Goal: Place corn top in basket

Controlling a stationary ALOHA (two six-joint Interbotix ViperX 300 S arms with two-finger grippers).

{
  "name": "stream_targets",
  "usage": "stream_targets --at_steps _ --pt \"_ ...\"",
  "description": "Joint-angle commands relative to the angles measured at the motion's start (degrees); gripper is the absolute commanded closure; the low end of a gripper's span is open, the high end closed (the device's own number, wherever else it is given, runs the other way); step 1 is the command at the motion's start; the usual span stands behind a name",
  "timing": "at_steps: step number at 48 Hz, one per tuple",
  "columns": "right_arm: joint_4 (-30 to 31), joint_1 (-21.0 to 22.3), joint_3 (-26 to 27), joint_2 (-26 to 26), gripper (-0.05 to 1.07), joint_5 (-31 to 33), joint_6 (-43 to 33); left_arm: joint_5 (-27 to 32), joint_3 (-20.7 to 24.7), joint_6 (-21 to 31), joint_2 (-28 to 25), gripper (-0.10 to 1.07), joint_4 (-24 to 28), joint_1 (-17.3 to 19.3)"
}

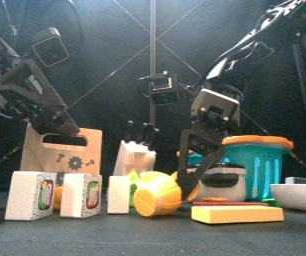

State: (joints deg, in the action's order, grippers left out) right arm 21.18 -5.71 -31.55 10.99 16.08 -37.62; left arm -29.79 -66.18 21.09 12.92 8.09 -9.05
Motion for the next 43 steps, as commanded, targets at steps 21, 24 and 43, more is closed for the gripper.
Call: stream_targets --at_steps 21,24,43 --pt "3.52 3.96 0.88 -15.29 0.46 5.62 0.09 -0.44 0.79 -0.09 0.00 0.10 -0.62 0.09" --pt "3.96 5.71 0.70 -17.75 0.46 7.03 0.09 -0.44 0.88 -0.09 0.00 0.10 -0.70 0.09" --pt "5.45 29.36 -8.00 -31.55 0.46 8.09 -0.09 -0.35 1.58 -0.44 -1.41 0.10 -0.44 0.09"
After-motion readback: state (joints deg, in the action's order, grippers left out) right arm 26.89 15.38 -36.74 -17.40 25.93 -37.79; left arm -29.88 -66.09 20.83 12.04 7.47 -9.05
